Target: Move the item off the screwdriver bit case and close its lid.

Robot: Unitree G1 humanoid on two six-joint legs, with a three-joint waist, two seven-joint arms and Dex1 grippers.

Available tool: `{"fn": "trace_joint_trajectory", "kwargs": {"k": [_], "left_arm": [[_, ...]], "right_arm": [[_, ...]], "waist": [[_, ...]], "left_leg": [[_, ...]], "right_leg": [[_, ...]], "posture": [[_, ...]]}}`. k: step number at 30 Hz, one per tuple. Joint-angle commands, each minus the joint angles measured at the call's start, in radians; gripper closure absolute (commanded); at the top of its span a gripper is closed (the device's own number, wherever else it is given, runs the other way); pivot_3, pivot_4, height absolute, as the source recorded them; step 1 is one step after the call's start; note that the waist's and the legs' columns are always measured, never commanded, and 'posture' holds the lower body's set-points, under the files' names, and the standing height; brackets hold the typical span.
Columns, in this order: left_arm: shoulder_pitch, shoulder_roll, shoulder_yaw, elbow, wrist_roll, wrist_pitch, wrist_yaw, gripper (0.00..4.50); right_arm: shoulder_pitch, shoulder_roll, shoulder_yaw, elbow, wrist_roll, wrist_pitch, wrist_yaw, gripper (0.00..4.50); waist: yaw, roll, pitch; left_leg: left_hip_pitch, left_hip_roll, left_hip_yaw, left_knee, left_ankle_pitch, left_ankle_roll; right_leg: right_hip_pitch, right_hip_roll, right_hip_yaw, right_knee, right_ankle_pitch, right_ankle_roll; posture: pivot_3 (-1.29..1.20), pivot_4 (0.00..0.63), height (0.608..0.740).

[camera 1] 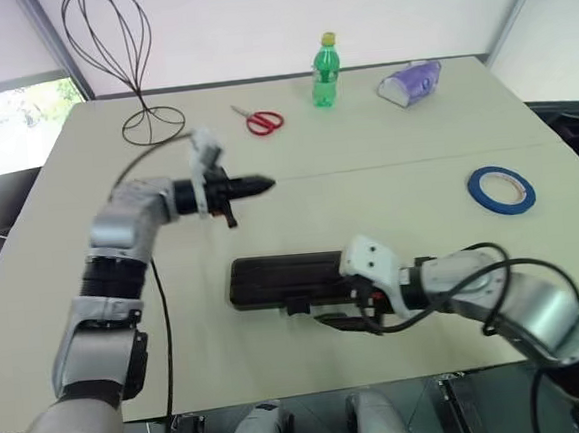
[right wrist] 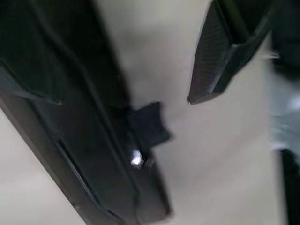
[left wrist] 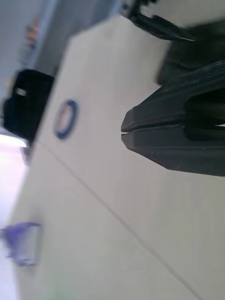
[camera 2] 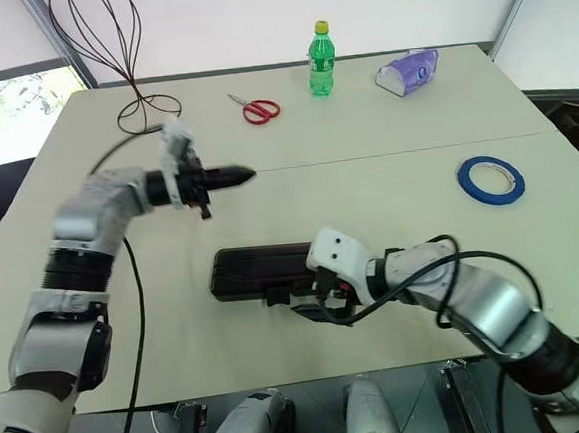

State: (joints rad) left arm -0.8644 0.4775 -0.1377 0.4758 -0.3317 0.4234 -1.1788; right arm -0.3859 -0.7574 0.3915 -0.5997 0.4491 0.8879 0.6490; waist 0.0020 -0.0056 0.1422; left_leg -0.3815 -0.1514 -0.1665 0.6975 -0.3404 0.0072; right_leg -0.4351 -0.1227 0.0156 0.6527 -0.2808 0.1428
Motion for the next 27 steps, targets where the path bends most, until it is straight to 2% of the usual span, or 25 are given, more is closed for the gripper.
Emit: {"fn": "trace_joint_trajectory", "kwargs": {"k": [1,3,5,6,10,14,20,27], "left_arm": [[-0.059,-0.032,-0.087,0.15,0.117,-0.172,-0.068,4.5],[-0.091,-0.054,-0.117,0.239,0.161,-0.241,-0.107,4.5],[-0.124,-0.076,-0.142,0.328,0.2,-0.305,-0.137,4.5],[-0.137,-0.085,-0.146,0.363,0.215,-0.33,-0.146,4.5],[-0.215,-0.142,-0.161,0.545,0.282,-0.422,-0.166,4.5],[-0.236,-0.163,-0.166,0.613,0.327,-0.473,-0.214,4.5],[-0.223,-0.174,-0.166,0.62,0.36,-0.481,-0.305,4.5],[-0.181,-0.174,-0.171,0.558,0.367,-0.446,-0.399,4.5]], "right_arm": [[-0.029,0.058,0.051,-0.003,-0.047,-0.037,0.0,1.99],[-0.029,0.071,0.06,-0.001,-0.065,-0.037,0.005,2.94],[-0.025,0.07,0.072,-0.01,-0.069,-0.028,0.023,4.1],[-0.024,0.069,0.077,-0.015,-0.071,-0.026,0.031,4.44],[-0.018,0.086,0.069,-0.052,-0.086,0.002,0.008,4.44],[-0.006,0.097,0.067,-0.067,-0.09,0.025,-0.002,4.44],[0.006,0.101,0.088,-0.067,-0.11,0.033,-0.004,4.44],[0.0,0.125,0.15,0.032,-0.195,-0.018,-0.007,4.44]], "waist": [[0.001,0.0,0.0],[0.005,0.0,0.0],[0.008,0.0,0.0],[0.008,-0.001,0.0],[0.009,-0.001,0.0],[0.0,-0.001,0.0],[-0.012,-0.001,0.0],[-0.015,-0.001,0.0]], "left_leg": [[0.0,0.0,0.0,0.0,0.0,0.0],[-0.002,0.0,0.0,0.001,0.0,0.0],[-0.007,-0.001,-0.001,0.003,0.0,0.0],[-0.008,-0.001,-0.001,0.003,0.0,0.0],[-0.008,-0.001,-0.001,0.003,0.0,0.0],[-0.008,-0.001,-0.001,0.003,0.0,0.0],[-0.008,-0.002,-0.002,0.003,0.0,0.0],[-0.008,-0.002,-0.002,0.003,0.0,0.0]], "right_leg": [[0.0,0.0,0.0,0.0,0.0,0.0],[-0.002,0.001,0.0,0.0,0.0,0.0],[-0.006,0.001,-0.001,0.001,0.0,0.0],[-0.006,0.001,-0.001,0.001,0.0,0.0],[-0.006,0.001,-0.001,0.001,0.0,0.0],[-0.007,0.001,-0.001,0.003,0.0,0.0],[-0.009,0.0,-0.001,0.01,0.0,0.0],[-0.01,0.0,-0.001,0.011,0.0,0.0]], "posture": [[0.0,0.15,0.74],[0.0,0.15,0.74],[0.0,0.15,0.74],[0.0,0.15,0.74],[0.0,0.15,0.74],[0.0,0.15,0.74],[0.0,0.15,0.74],[0.0,0.15,0.74]]}}
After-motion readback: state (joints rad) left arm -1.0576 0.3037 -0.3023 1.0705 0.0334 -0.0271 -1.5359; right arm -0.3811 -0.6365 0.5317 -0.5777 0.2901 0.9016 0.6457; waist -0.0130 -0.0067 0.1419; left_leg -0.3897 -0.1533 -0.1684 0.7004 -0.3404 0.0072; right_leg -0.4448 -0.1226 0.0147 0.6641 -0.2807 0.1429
